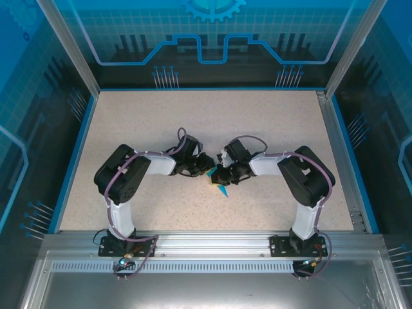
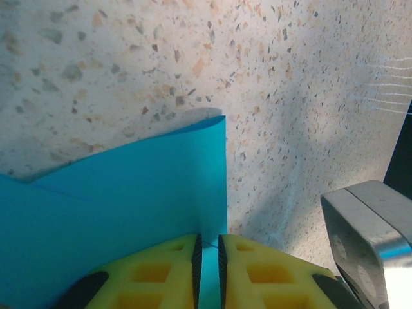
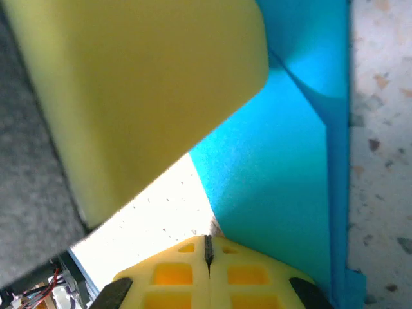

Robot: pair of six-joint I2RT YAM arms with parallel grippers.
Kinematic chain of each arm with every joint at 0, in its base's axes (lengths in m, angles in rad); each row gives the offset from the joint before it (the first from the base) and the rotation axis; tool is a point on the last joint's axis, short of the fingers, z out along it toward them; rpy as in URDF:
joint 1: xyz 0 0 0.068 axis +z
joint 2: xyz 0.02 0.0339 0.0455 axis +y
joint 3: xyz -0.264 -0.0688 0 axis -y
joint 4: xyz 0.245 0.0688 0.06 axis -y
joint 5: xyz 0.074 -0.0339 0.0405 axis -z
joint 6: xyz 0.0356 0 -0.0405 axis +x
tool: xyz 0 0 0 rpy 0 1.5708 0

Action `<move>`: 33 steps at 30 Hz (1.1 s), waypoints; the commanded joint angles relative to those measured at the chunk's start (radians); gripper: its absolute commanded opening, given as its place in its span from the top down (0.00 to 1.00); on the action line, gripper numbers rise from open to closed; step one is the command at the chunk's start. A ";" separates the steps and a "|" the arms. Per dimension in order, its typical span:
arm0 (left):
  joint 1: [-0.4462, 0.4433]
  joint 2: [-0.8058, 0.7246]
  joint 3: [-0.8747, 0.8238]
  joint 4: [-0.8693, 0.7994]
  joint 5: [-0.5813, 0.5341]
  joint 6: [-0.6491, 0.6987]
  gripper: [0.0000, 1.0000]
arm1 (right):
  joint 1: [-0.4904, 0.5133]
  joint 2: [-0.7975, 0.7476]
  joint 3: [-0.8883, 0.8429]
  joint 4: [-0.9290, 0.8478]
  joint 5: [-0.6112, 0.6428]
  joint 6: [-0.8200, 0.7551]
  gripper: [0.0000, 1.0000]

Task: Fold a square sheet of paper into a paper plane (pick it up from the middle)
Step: Fold the wing for the fifth time at the center of the table.

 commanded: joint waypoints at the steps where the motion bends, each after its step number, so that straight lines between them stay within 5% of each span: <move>1: 0.006 0.056 -0.029 -0.083 -0.046 0.019 0.80 | -0.010 -0.004 -0.079 -0.074 0.013 -0.019 1.00; 21: 0.023 0.032 -0.048 -0.095 -0.044 0.035 0.81 | -0.061 -0.267 -0.424 -0.033 -0.017 -0.012 0.99; 33: 0.021 0.046 -0.036 -0.064 -0.018 0.015 0.80 | -0.097 -0.384 -0.229 -0.164 -0.042 -0.072 0.97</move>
